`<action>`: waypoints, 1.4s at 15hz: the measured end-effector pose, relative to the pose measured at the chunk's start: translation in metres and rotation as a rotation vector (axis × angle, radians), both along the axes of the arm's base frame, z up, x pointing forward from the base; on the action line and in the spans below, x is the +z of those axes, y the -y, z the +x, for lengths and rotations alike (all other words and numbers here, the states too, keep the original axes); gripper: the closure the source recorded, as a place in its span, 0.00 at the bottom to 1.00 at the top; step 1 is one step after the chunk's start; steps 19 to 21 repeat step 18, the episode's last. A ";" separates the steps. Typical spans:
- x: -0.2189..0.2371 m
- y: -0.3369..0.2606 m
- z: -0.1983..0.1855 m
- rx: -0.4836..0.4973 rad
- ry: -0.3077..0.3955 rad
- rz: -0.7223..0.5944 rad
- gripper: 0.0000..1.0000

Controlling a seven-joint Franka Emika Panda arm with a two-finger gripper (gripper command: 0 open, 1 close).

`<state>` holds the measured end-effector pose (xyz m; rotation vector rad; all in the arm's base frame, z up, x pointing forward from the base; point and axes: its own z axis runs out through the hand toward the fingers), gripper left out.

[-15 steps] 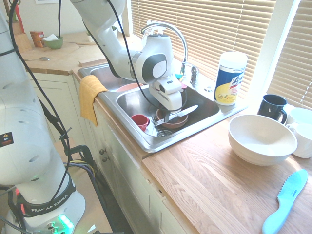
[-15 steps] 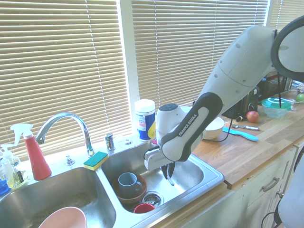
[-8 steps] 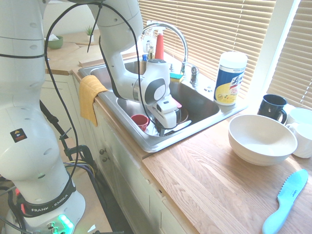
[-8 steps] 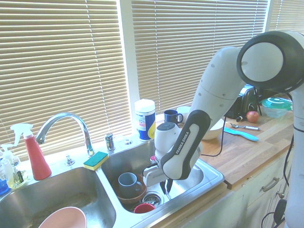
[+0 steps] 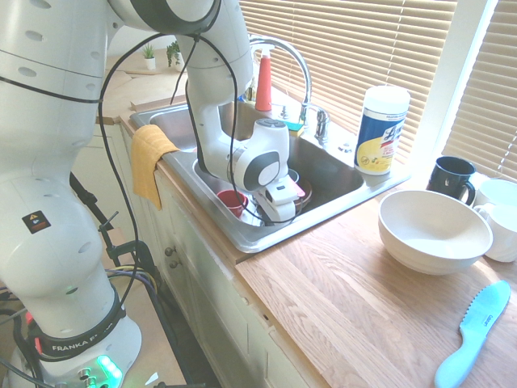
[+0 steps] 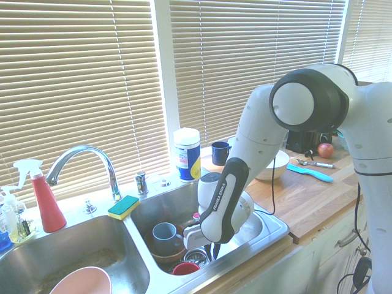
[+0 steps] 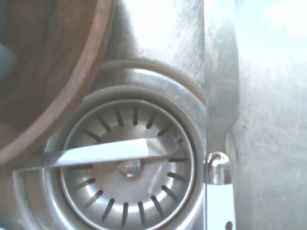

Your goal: Put the knife into the sink

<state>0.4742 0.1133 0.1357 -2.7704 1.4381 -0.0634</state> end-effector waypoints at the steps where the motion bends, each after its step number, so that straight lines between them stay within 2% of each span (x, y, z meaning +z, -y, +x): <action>1: -0.002 0.001 0.001 -0.001 -0.003 0.001 0.00; 6: -0.008 0.007 0.002 -0.003 -0.011 -0.002 0.00; 12: 0.000 0.004 0.007 0.010 0.012 -0.004 0.00; 15: 0.051 -0.003 0.014 0.042 0.054 -0.027 0.00; 18: 0.119 -0.006 0.004 0.085 0.037 -0.056 0.00; 21: 0.119 -0.006 0.004 0.085 0.037 -0.056 0.00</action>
